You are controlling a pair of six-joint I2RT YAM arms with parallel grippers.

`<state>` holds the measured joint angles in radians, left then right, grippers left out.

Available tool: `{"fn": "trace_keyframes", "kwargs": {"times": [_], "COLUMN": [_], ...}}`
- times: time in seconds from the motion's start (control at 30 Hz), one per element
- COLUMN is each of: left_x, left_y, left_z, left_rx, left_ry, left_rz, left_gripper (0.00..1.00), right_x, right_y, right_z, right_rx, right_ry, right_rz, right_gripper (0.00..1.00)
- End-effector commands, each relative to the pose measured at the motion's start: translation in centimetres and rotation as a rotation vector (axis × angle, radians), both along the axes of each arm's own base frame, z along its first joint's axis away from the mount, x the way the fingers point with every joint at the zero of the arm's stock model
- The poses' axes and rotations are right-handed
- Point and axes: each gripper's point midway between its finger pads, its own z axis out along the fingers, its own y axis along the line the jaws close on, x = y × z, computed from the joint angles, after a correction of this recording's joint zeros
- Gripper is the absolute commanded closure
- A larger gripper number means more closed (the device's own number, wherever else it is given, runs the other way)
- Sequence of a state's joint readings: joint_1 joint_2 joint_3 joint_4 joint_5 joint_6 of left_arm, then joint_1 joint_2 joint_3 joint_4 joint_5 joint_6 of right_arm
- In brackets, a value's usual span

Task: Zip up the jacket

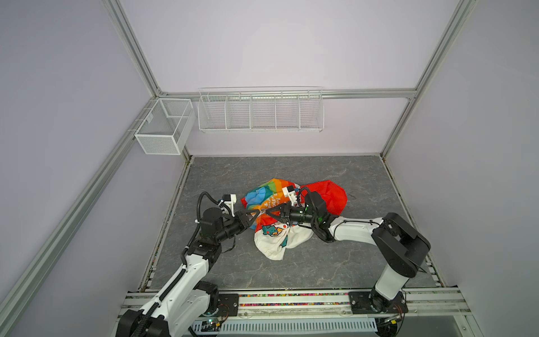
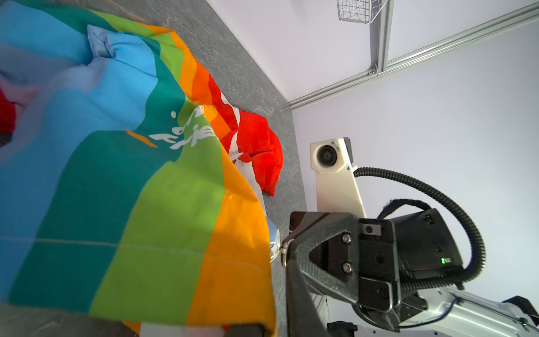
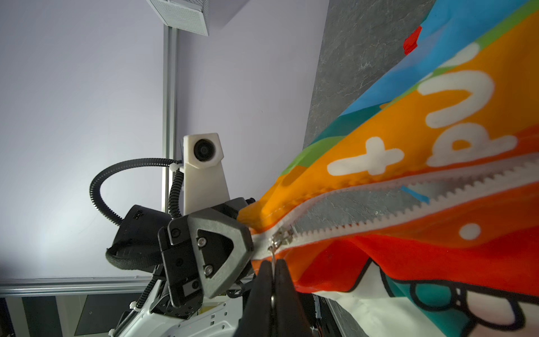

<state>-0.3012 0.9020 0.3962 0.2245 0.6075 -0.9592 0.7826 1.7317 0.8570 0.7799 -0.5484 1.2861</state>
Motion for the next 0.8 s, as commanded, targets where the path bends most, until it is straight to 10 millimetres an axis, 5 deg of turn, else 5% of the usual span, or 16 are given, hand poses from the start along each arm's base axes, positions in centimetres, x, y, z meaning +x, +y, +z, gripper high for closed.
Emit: {"fn": "trace_keyframes", "kwargs": {"times": [0.0, 0.1, 0.47, 0.77], "left_x": [0.0, -0.1, -0.2, -0.1], "left_y": [0.3, 0.4, 0.7, 2.0], "left_z": [0.5, 0.5, 0.5, -0.2], "left_rx": [0.001, 0.001, 0.006, 0.063], "left_ry": [-0.02, -0.021, -0.025, -0.015], "left_rz": [0.01, 0.013, 0.019, 0.067], "left_gripper": [0.9, 1.0, 1.0, 1.0], "right_x": [0.7, 1.0, 3.8, 9.0], "right_y": [-0.6, -1.2, -4.9, -10.5], "right_z": [0.5, 0.2, 0.3, -1.8], "right_rx": [-0.032, -0.064, -0.319, -0.528], "right_ry": [-0.032, -0.041, -0.175, -0.203], "right_rz": [-0.027, -0.044, -0.139, -0.262], "right_gripper": [0.93, 0.93, 0.93, 0.93]}}
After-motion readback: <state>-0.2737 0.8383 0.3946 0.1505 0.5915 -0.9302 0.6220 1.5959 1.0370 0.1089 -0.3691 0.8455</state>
